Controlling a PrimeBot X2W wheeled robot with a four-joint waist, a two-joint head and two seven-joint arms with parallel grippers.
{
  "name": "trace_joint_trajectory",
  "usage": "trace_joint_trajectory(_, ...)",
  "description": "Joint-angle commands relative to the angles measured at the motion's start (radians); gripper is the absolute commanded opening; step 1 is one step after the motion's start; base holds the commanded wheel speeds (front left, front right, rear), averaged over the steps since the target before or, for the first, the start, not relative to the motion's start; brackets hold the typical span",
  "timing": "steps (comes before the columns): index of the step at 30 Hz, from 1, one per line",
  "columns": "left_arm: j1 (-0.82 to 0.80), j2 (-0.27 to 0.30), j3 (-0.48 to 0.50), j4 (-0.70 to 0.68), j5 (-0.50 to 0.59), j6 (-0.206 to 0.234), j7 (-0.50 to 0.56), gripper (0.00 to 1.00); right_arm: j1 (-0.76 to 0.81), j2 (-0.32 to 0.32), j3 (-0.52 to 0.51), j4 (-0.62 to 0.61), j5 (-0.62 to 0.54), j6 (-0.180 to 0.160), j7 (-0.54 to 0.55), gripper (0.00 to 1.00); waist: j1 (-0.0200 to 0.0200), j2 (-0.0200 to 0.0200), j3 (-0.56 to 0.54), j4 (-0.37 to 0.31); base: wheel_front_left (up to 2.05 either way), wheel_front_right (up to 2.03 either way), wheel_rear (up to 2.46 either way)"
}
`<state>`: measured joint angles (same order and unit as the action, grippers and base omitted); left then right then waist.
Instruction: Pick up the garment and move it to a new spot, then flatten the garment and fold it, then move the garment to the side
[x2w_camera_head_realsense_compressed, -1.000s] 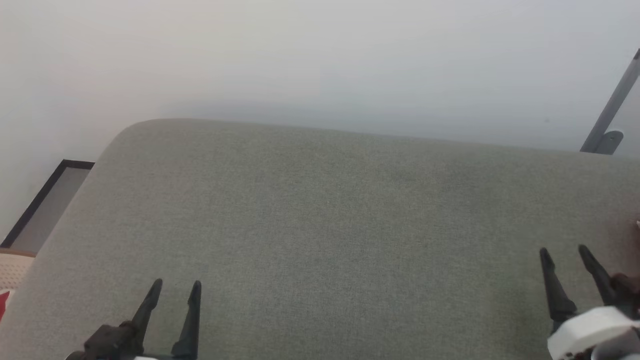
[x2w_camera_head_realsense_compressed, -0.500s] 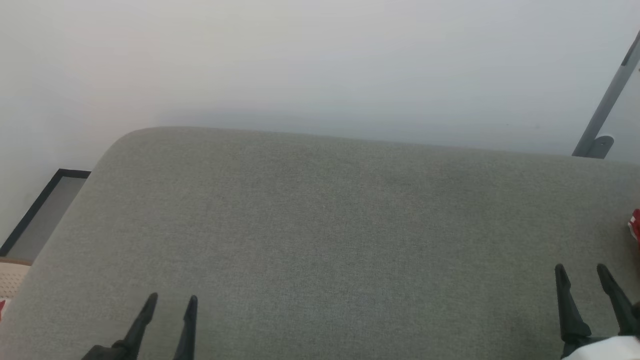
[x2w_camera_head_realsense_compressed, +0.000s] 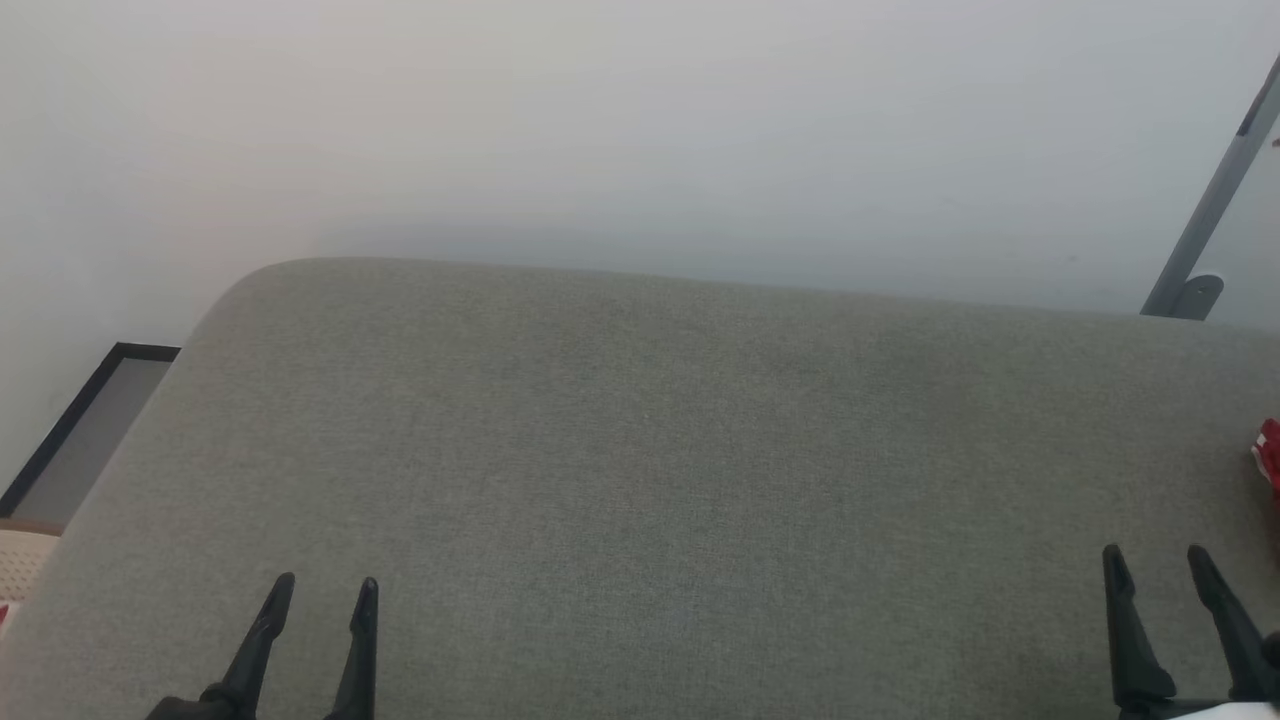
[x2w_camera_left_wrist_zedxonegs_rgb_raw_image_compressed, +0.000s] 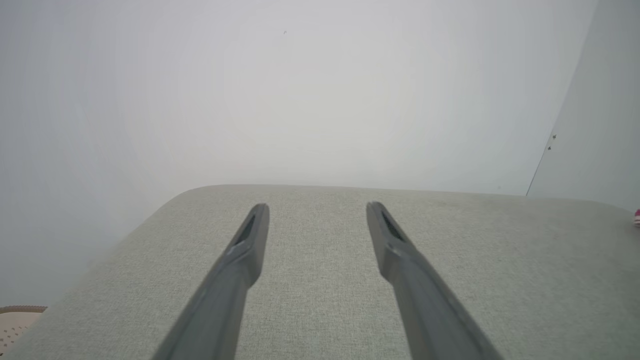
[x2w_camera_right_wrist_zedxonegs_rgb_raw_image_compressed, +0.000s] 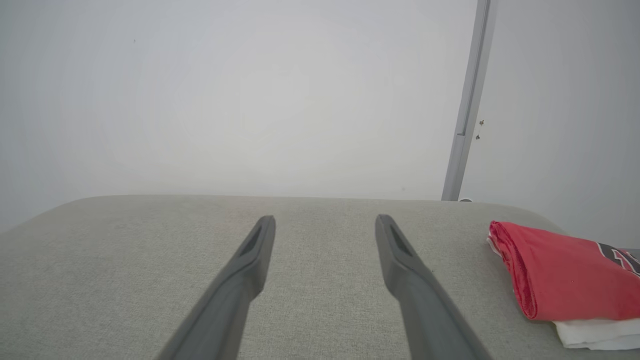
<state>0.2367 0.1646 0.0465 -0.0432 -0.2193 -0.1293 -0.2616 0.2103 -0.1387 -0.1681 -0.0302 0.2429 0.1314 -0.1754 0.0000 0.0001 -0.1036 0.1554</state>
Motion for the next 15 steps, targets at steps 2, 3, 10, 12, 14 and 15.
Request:
trace_joint_trajectory(2, 0.007, 0.0, 0.002, -0.001, 0.003, -0.002, -0.004, 1.0, 0.01, 0.005, 0.002, -0.007, -0.005, -0.002, 0.003, 1.0, 0.0, -0.0001, 0.001, -0.001, 0.0, 0.0, 0.0)
trace_joint_trajectory(3, 0.007, 0.001, 0.001, 0.002, 0.001, -0.002, -0.004, 1.0, 0.01, 0.006, 0.004, -0.008, -0.006, -0.002, 0.003, 1.0, 0.0, -0.0001, 0.001, -0.001, 0.0, 0.0, 0.0)
trace_joint_trajectory(10, 0.005, -0.003, 0.005, 0.001, -0.004, -0.002, -0.004, 1.0, 0.0, 0.004, 0.011, -0.003, 0.004, -0.002, 0.007, 1.0, 0.0, -0.0001, 0.005, -0.004, 0.0, 0.0, 0.0)
trace_joint_trajectory(12, 0.003, -0.004, 0.005, 0.001, -0.004, -0.002, -0.004, 1.0, -0.003, 0.002, 0.013, -0.002, 0.007, -0.002, 0.005, 1.0, 0.0, -0.0001, 0.008, -0.004, 0.0, 0.0, 0.0)
trace_joint_trajectory(14, 0.002, -0.007, 0.008, 0.001, -0.005, -0.002, -0.004, 1.0, -0.005, 0.001, 0.016, -0.001, 0.01, -0.002, 0.006, 1.0, 0.0, -0.0001, 0.009, -0.005, 0.0, 0.0, 0.0)
trace_joint_trajectory(15, 0.004, -0.011, 0.013, -0.001, -0.008, -0.002, -0.004, 1.0, -0.005, 0.001, 0.018, 0.001, 0.01, -0.002, 0.006, 1.0, 0.0, -0.0001, 0.008, -0.005, 0.0, 0.0, 0.0)
